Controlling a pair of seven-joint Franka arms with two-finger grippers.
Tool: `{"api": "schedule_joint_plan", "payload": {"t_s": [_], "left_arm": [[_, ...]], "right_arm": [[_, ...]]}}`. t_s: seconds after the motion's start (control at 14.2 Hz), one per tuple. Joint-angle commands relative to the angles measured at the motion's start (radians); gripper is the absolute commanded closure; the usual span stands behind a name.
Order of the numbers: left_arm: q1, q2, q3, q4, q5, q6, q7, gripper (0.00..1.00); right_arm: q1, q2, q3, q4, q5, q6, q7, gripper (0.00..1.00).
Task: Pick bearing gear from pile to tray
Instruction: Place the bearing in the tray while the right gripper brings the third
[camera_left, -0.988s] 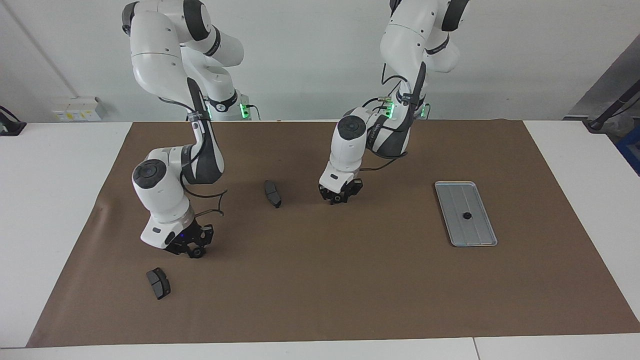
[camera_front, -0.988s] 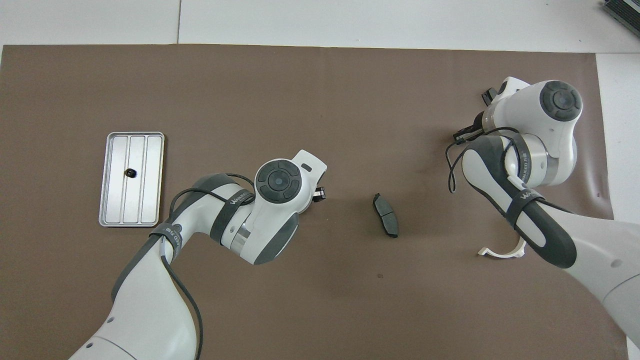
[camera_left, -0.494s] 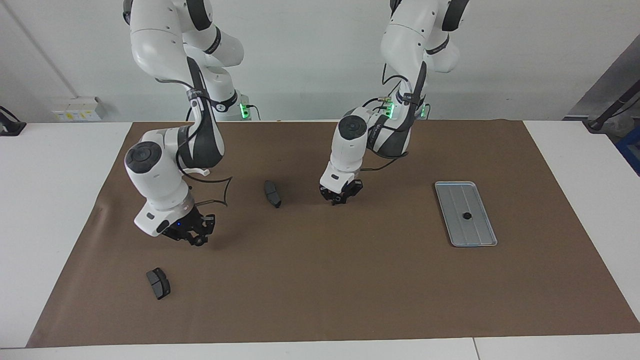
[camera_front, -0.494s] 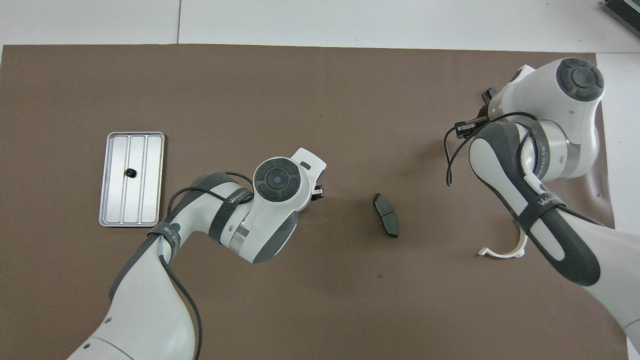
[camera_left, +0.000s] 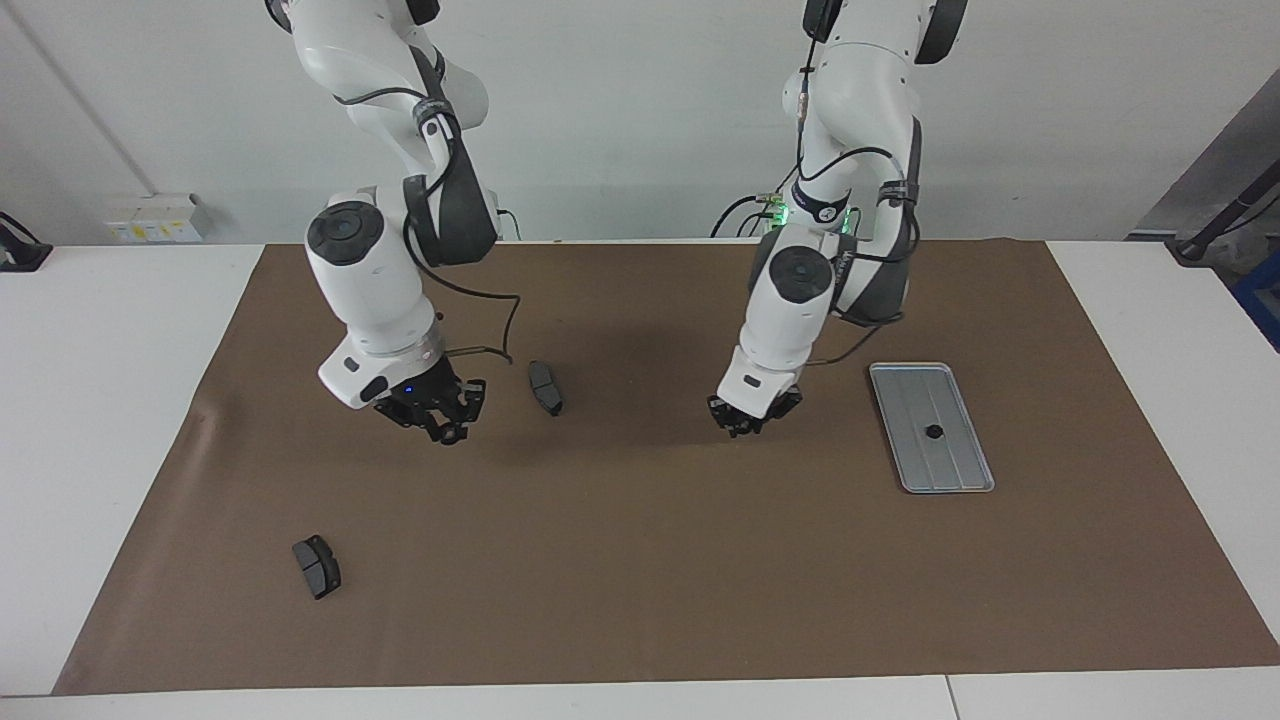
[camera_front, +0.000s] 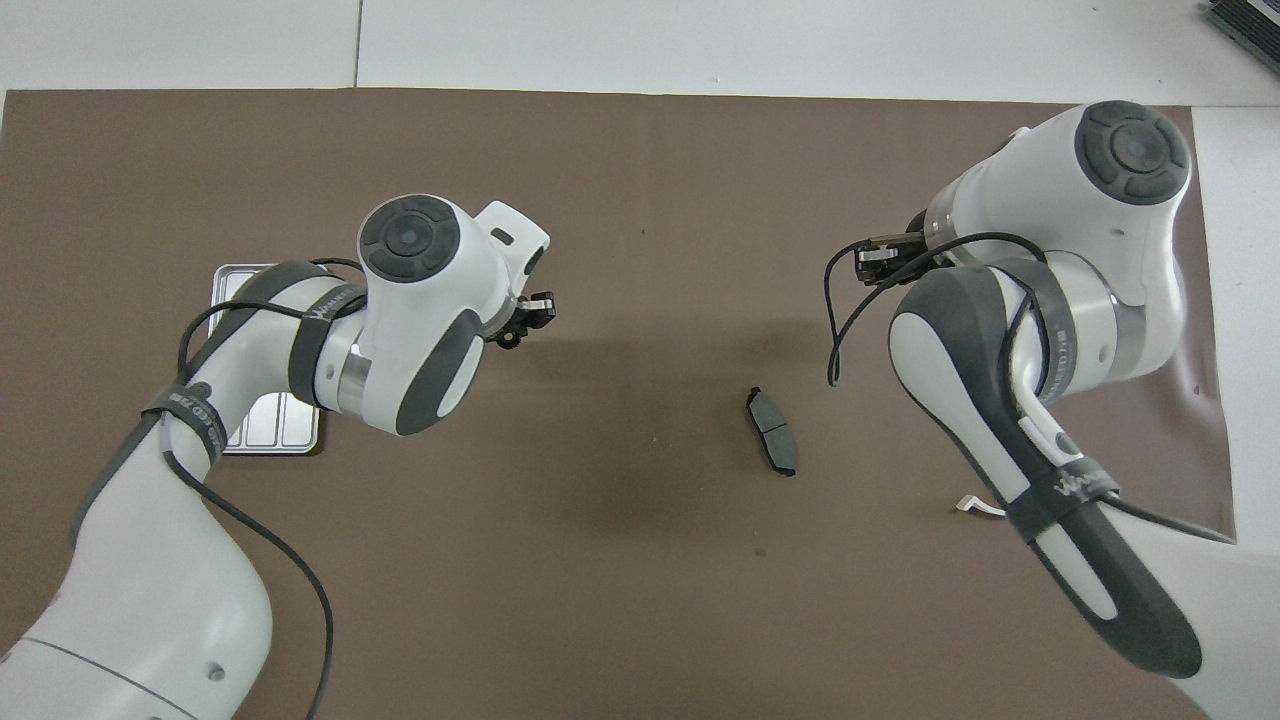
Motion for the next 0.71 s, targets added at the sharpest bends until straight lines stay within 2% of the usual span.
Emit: {"api": "schedule_joint_plan", "payload": {"t_s": [0.0,0.21,0.42,0.64], "left_arm": [[0.118,-0.027,-0.010,-0.015,-0.021,-0.040,0.223,0.98],[0.247,-0.034,-0.010,-0.024,-0.025,-0.069,0.480,0.98],[0.345,-0.041,-0.008,-0.038,-0.026,-0.077,0.690,0.98],[0.384,-0.042,-0.007,-0.045,-0.026,-0.064,0.772,0.97]], "right_arm": [[0.034,0.002,0.012,-0.021,0.032,0.086,0.055,1.00],[0.155,0.043,0.012,-0.024,0.068,0.200,0.254,1.00],[0.230,0.069,0.012,-0.024,0.063,0.251,0.374,1.00],[0.319,0.124,0.009,-0.021,0.051,0.333,0.529,1.00]]}}
